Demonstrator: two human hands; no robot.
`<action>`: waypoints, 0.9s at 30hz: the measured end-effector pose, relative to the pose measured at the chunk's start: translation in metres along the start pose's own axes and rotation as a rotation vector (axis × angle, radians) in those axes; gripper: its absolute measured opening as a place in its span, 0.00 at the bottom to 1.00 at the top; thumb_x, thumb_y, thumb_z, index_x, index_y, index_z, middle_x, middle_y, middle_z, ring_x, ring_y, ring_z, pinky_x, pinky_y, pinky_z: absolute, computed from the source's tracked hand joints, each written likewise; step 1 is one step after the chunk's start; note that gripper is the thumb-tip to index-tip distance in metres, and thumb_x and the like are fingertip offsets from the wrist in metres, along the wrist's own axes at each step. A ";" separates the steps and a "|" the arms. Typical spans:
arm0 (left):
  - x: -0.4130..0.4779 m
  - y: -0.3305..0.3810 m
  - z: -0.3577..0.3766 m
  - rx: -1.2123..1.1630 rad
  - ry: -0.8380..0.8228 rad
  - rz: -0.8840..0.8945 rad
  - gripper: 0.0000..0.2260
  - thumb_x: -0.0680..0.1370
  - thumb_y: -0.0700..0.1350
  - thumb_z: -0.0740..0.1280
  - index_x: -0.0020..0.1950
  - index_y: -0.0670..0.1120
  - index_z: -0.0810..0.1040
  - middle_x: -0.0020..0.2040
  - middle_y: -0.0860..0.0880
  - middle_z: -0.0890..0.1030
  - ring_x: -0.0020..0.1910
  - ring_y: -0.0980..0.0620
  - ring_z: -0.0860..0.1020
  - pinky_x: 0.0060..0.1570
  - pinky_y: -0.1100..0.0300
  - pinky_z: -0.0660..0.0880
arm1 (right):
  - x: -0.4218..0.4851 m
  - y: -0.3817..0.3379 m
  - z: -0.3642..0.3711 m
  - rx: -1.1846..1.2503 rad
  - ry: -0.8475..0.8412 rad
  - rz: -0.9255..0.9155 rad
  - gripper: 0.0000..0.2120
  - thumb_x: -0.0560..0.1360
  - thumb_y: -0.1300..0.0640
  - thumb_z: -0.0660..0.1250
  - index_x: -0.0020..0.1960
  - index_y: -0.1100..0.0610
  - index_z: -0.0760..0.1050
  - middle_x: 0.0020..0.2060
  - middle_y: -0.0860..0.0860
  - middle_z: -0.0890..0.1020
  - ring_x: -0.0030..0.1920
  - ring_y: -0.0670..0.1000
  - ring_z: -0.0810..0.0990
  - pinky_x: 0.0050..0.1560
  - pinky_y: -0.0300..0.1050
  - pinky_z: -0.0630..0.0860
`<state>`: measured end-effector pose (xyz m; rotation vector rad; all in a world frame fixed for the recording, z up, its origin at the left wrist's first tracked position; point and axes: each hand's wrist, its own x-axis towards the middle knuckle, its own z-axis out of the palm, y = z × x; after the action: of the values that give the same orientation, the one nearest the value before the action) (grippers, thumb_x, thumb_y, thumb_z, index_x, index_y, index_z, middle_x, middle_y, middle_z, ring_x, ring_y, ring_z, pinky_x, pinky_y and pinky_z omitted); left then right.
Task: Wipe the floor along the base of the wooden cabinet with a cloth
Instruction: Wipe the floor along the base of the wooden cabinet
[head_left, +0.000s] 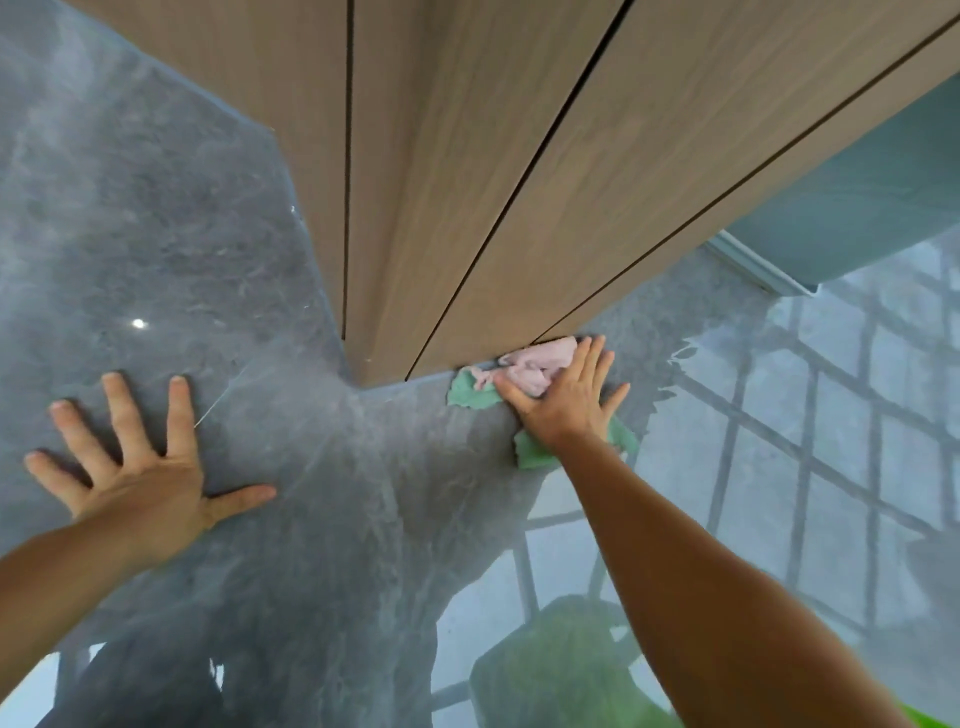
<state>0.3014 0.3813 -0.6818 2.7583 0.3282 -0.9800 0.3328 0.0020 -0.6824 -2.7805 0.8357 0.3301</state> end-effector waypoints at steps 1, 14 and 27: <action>0.000 0.000 0.001 -0.007 -0.005 -0.002 0.61 0.45 0.88 0.42 0.69 0.66 0.20 0.81 0.46 0.31 0.79 0.29 0.38 0.74 0.27 0.51 | 0.004 0.001 -0.005 -0.005 -0.023 0.017 0.68 0.57 0.16 0.53 0.79 0.60 0.35 0.81 0.54 0.40 0.80 0.55 0.37 0.76 0.67 0.39; -0.008 0.006 -0.019 0.018 -0.130 -0.023 0.59 0.43 0.84 0.42 0.59 0.60 0.11 0.69 0.43 0.13 0.74 0.29 0.24 0.71 0.27 0.33 | -0.147 -0.096 0.061 -0.148 -0.057 -0.693 0.46 0.67 0.24 0.56 0.75 0.33 0.34 0.80 0.58 0.39 0.78 0.66 0.37 0.70 0.77 0.39; 0.022 -0.049 -0.005 -0.276 0.395 0.079 0.40 0.72 0.75 0.48 0.79 0.55 0.56 0.83 0.39 0.51 0.78 0.26 0.51 0.74 0.29 0.49 | -0.142 -0.150 0.075 -0.240 -0.112 -1.031 0.45 0.72 0.26 0.50 0.80 0.46 0.42 0.80 0.59 0.43 0.79 0.63 0.38 0.75 0.71 0.44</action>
<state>0.3081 0.4322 -0.6976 2.6646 0.3766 -0.3331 0.2902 0.2175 -0.6928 -2.9163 -0.7237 0.3822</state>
